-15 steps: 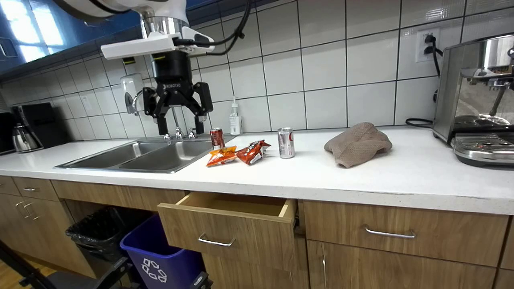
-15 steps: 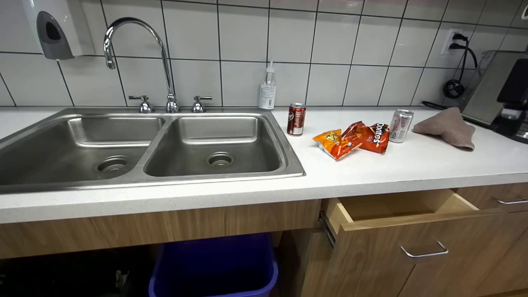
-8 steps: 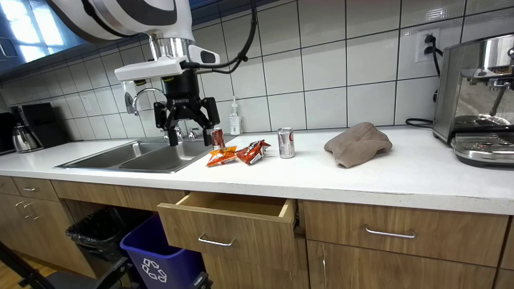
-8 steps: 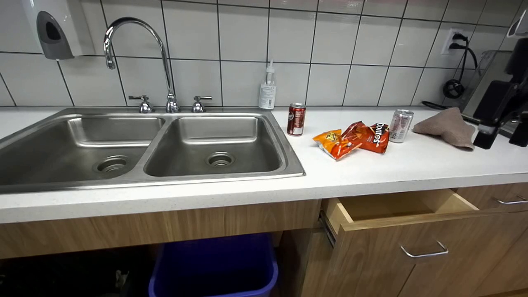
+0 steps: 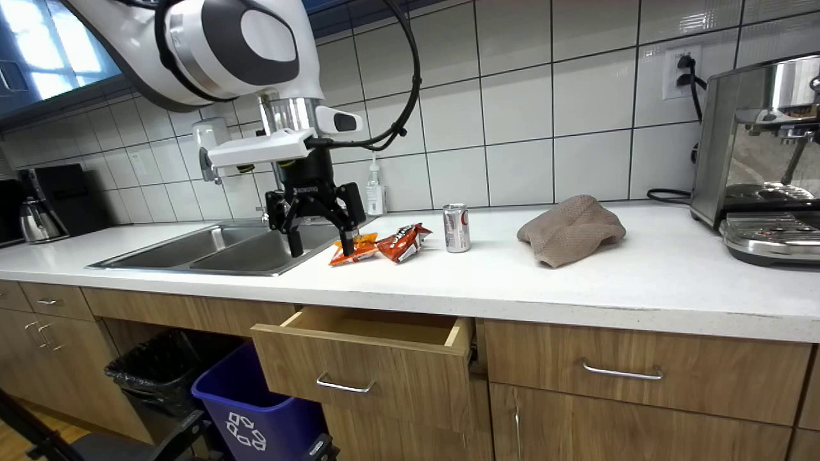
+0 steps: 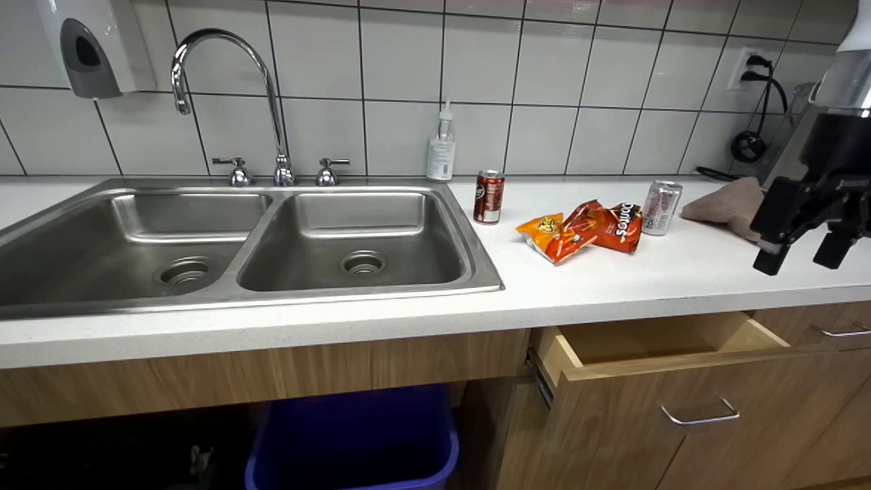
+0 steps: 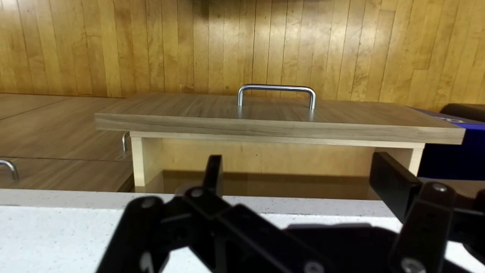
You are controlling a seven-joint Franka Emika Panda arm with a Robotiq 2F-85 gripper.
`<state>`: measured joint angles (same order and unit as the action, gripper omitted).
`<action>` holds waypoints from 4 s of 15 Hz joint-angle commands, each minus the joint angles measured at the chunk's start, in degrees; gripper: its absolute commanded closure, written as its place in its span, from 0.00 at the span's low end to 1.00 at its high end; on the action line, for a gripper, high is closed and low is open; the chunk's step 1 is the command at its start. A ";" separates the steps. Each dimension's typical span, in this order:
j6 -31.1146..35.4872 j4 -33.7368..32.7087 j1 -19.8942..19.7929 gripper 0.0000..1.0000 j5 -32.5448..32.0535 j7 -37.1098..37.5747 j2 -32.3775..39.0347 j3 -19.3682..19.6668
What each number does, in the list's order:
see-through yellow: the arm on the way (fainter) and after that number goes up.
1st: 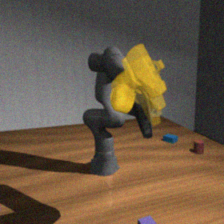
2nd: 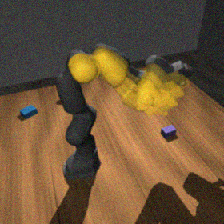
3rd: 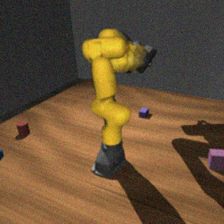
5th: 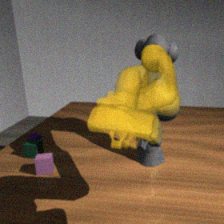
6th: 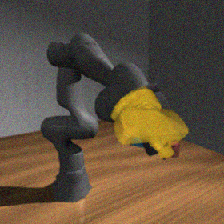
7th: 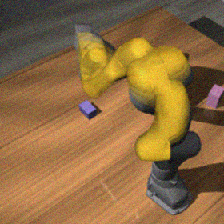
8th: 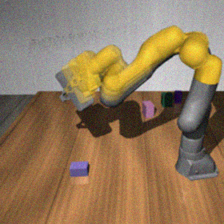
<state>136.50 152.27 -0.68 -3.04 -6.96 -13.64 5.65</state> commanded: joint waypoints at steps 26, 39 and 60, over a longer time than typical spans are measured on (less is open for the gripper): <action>18.63 -7.02 0.31 0.00 -10.62 15.26 26.02 0.63; 19.19 -12.23 2.45 0.00 -10.33 15.85 32.97 2.23; 19.32 -13.20 5.37 0.00 -10.37 15.62 36.71 3.99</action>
<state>156.32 138.64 3.39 -12.01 6.86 23.63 8.48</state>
